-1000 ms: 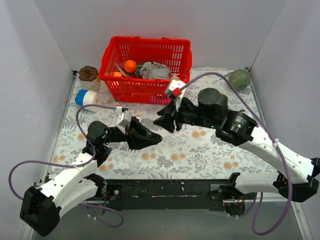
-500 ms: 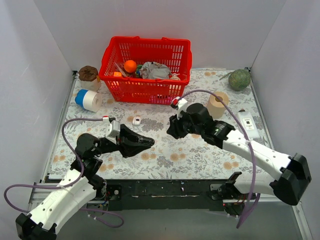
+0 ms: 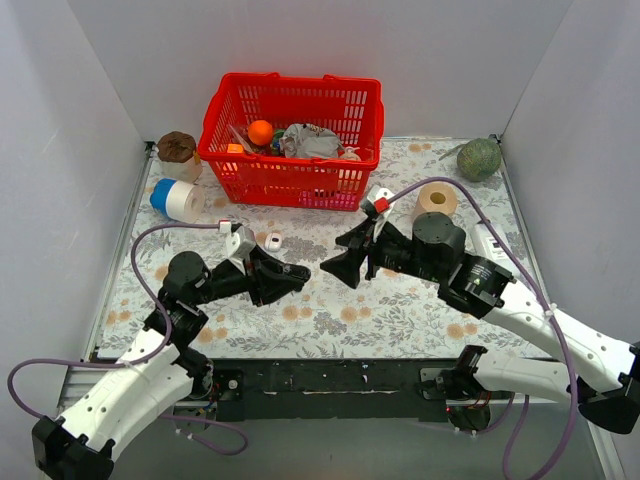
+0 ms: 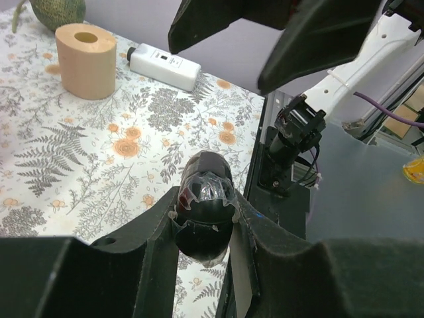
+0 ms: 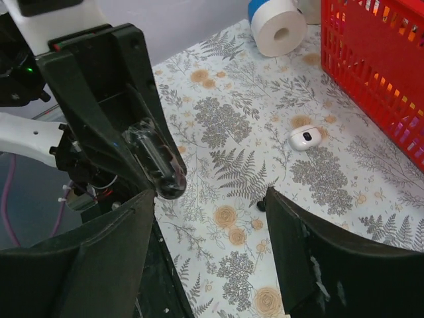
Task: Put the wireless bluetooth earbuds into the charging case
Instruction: Open the charging case.
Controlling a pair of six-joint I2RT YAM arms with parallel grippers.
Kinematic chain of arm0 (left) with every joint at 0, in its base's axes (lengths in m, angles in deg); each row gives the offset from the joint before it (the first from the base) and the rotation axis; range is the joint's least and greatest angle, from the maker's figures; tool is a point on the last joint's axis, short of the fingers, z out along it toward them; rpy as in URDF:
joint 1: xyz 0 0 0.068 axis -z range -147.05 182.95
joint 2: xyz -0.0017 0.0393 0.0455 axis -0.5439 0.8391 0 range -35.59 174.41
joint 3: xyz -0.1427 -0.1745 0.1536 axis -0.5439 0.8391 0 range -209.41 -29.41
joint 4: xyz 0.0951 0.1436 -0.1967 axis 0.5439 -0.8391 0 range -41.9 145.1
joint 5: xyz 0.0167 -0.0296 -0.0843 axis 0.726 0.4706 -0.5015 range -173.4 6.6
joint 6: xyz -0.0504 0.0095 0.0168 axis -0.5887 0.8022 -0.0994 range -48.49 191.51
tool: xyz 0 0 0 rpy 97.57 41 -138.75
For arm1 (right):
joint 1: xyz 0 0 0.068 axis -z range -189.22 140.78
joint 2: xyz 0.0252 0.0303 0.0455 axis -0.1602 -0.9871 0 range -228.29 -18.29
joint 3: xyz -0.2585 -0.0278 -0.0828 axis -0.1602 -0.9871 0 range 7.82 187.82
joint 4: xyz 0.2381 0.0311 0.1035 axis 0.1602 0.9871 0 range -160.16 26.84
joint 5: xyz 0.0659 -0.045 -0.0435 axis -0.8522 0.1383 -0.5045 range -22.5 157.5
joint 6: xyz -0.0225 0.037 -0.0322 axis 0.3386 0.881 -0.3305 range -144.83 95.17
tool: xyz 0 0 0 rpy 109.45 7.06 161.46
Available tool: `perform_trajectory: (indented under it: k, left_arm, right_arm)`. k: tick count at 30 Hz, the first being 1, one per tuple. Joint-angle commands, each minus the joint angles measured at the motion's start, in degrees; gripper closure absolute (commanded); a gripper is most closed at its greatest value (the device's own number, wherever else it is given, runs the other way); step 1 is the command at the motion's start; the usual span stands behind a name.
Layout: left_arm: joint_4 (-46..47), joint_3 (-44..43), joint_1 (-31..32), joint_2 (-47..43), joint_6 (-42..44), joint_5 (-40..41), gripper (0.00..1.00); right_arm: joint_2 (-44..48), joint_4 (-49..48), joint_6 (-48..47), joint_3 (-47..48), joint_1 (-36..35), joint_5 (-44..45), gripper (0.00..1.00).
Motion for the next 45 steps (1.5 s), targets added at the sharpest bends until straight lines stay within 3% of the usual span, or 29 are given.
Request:
perform_trajectory:
  k: [1,16,45]
  left_arm:
    - [2.2,-1.4,0.0,0.8,-1.7,-1.5,1.0]
    - [5.5,0.1,0.1,0.7,-2.7,-6.2,1.0]
    - [5.1,4.8,0.0,-5.4,1.0,-5.5,1.0]
  right_arm:
    - [-2.1,2.1,-2.6,3.4,-3.1,2.7,0.22]
    - [-9.5,3.2,-5.1,7.6,-5.1,4.8,0.18]
    - [-12.3,3.3,-4.9,11.8,-5.0,8.1,0.19]
